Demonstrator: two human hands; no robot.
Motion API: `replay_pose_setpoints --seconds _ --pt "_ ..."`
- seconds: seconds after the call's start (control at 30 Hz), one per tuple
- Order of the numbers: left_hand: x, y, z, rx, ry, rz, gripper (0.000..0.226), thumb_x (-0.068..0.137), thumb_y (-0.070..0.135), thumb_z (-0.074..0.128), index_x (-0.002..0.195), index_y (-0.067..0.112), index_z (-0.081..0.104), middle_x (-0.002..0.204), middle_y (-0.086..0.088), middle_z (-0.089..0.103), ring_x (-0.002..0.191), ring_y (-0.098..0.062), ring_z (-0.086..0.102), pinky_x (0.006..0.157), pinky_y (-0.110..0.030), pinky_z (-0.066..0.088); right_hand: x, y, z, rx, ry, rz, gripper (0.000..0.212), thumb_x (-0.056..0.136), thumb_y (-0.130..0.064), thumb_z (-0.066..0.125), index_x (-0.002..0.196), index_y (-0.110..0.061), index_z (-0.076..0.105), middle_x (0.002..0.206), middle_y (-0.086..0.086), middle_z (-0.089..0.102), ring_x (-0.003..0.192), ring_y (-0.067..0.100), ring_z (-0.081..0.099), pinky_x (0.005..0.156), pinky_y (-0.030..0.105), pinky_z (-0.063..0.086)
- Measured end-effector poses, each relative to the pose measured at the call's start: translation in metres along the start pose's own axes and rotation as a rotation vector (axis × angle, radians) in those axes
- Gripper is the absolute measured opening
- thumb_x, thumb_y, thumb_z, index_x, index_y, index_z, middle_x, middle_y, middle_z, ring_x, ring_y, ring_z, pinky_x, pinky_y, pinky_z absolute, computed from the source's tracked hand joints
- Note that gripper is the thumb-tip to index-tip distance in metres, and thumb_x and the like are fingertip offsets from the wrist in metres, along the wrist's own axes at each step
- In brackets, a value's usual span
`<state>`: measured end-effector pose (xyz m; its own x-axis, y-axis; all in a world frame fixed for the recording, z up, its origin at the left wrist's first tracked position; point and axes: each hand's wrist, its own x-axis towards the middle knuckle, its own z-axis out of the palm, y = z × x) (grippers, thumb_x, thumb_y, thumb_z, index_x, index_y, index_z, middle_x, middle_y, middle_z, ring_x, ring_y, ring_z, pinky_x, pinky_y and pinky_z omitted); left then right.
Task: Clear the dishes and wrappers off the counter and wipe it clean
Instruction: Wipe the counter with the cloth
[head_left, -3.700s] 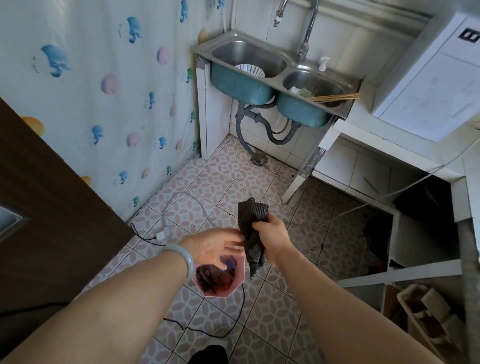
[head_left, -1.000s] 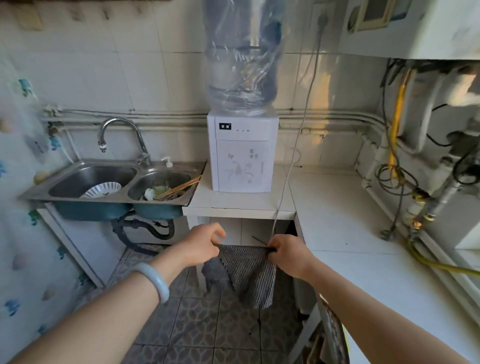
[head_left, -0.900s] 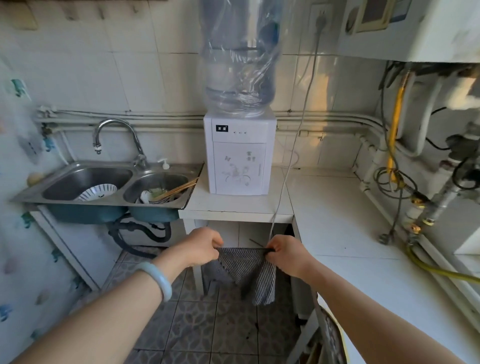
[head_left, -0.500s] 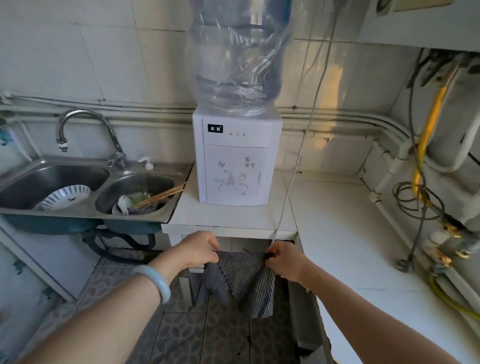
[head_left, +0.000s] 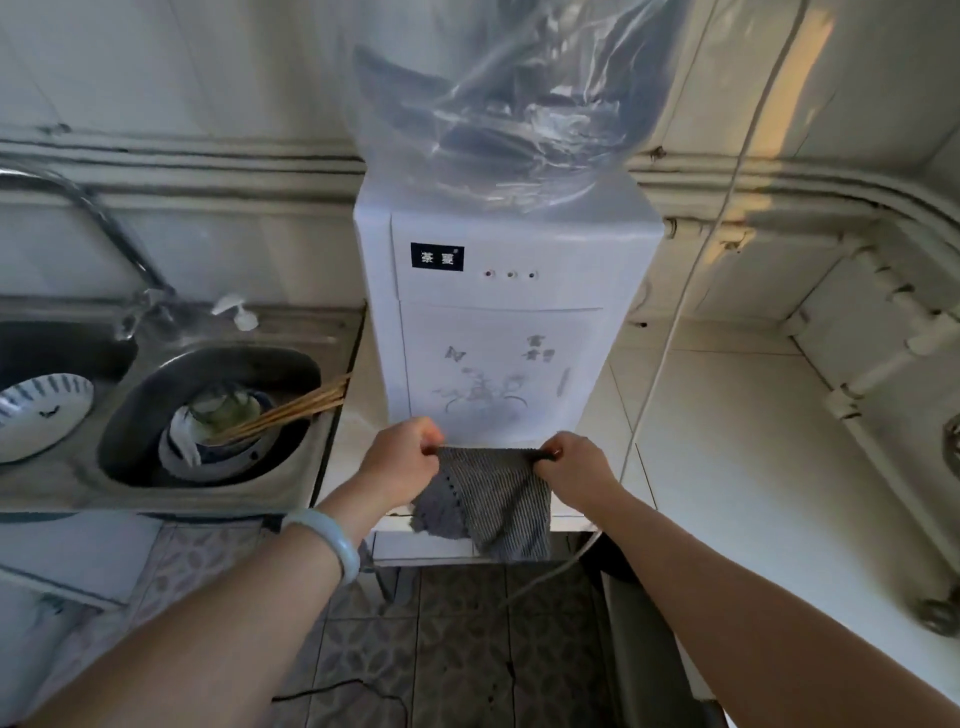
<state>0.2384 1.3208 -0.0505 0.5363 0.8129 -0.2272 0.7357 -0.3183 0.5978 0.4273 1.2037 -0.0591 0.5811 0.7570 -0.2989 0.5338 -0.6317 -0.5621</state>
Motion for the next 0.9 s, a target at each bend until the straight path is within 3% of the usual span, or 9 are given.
replay_pose_setpoints --seconds 0.07,0.13,0.23,0.33,0.43,0.67,0.9 --pt "0.008 -0.004 0.011 0.142 0.087 0.085 0.028 0.092 0.012 0.057 0.119 0.014 0.059 0.119 -0.004 0.060 0.112 -0.022 0.056 0.091 -0.031 0.047 0.011 -0.004 0.007 -0.044 0.027 -0.004 0.034 0.092 -0.014 0.055 0.126 -0.011 0.053 0.122 0.010 0.058 0.096 0.022 0.056 0.081 0.030 0.047" --pt "0.008 -0.007 0.024 0.230 0.078 0.202 0.029 0.095 0.019 0.054 0.123 0.019 0.058 0.122 0.001 0.057 0.116 -0.018 0.051 0.094 -0.030 0.045 0.013 -0.003 0.016 -0.200 0.040 -0.132 0.042 0.093 -0.014 0.053 0.134 -0.013 0.046 0.133 0.008 0.047 0.115 0.025 0.052 0.095 0.034 0.046" --pt "0.008 -0.008 0.040 0.344 -0.085 0.323 0.046 0.094 0.037 0.054 0.137 0.023 0.050 0.133 0.003 0.051 0.125 -0.017 0.043 0.103 -0.031 0.039 0.007 0.004 0.026 -0.450 -0.051 -0.391 0.055 0.090 -0.022 0.058 0.141 -0.017 0.038 0.145 0.005 0.035 0.132 0.026 0.037 0.107 0.039 0.035" --pt "0.011 -0.010 0.052 0.501 -0.276 0.287 0.069 0.087 0.052 0.057 0.147 0.025 0.035 0.141 0.000 0.039 0.129 -0.022 0.035 0.104 -0.037 0.038 0.005 0.015 0.029 -0.645 -0.197 -0.491 0.071 0.091 -0.034 0.058 0.151 -0.019 0.023 0.158 0.003 0.018 0.145 0.023 0.018 0.115 0.042 0.022" --pt "0.013 -0.012 0.057 0.617 -0.329 0.273 0.072 0.085 0.045 0.063 0.146 0.025 0.032 0.139 -0.003 0.035 0.127 -0.026 0.033 0.098 -0.039 0.043 0.009 0.022 0.032 -0.736 -0.276 -0.487 0.072 0.091 -0.032 0.059 0.151 -0.016 0.022 0.158 0.006 0.018 0.146 0.024 0.017 0.114 0.044 0.026" --pt "0.010 -0.001 0.059 0.652 -0.248 0.251 0.059 0.084 0.033 0.068 0.135 0.025 0.038 0.129 -0.002 0.039 0.119 -0.025 0.037 0.083 -0.036 0.047 0.007 0.030 0.048 -0.681 -0.208 -0.481 0.065 0.089 -0.023 0.059 0.146 -0.012 0.030 0.153 0.009 0.025 0.141 0.028 0.023 0.107 0.043 0.036" --pt "0.021 0.005 0.058 0.660 -0.293 0.227 0.063 0.078 0.030 0.074 0.130 0.026 0.039 0.128 -0.002 0.038 0.118 -0.026 0.038 0.084 -0.037 0.048 0.011 0.030 0.048 -0.643 -0.197 -0.472 0.058 0.086 -0.022 0.059 0.140 -0.014 0.038 0.149 0.008 0.032 0.137 0.027 0.029 0.105 0.042 0.036"
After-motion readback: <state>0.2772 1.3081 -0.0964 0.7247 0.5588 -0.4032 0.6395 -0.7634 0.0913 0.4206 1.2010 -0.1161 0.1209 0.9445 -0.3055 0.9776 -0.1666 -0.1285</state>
